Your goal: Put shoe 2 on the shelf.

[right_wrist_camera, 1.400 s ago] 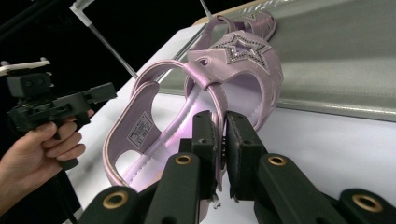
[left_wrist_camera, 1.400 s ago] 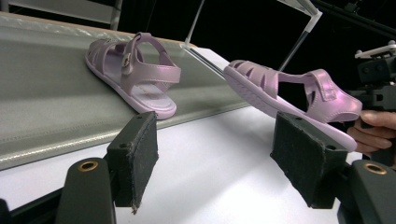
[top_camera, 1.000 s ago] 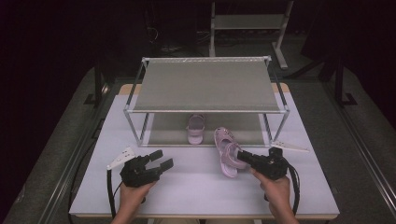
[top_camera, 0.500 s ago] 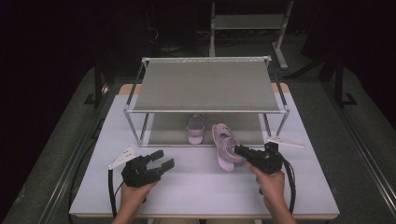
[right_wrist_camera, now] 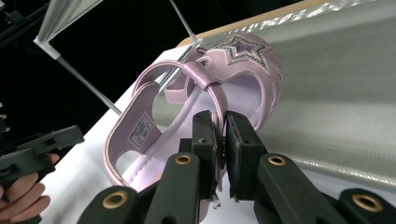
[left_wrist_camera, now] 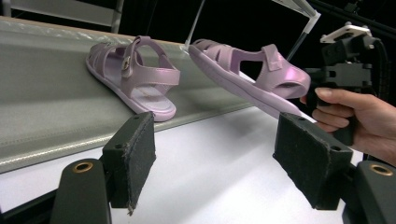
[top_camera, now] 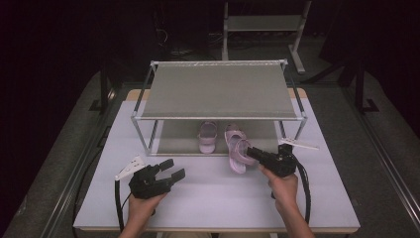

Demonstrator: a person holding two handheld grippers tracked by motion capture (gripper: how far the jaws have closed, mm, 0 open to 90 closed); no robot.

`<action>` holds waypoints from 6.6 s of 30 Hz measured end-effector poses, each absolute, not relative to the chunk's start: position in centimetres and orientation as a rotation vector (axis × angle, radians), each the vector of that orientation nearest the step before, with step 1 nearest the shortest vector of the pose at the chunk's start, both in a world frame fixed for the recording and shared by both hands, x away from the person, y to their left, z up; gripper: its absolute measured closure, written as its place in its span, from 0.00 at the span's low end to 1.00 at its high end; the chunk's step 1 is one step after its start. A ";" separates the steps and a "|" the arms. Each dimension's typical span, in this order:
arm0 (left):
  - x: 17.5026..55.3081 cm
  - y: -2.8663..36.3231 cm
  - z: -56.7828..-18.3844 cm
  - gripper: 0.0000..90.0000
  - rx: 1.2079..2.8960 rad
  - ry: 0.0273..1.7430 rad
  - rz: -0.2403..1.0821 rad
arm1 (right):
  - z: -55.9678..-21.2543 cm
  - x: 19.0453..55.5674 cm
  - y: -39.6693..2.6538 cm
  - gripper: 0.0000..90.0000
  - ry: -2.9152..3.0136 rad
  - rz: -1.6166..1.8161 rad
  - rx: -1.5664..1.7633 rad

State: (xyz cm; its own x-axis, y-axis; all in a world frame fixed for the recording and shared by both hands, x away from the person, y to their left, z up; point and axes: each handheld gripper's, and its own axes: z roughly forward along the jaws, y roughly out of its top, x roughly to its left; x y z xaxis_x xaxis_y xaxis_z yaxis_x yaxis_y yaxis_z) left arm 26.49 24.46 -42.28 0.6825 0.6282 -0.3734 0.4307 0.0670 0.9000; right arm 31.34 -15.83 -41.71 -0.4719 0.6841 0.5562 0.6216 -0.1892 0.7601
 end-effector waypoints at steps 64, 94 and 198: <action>26.6 24.1 -42.1 0.32 1.561 0.861 0.184 | -44.7 39.3 -11.2 0.90 1.881 1.559 1.632; 26.5 23.9 -42.2 0.32 1.557 0.868 0.184 | -43.7 38.4 -12.3 0.68 1.895 1.725 1.662; 26.3 23.8 -42.3 0.32 1.574 0.854 0.175 | -44.3 29.0 -20.0 0.52 2.034 1.685 1.659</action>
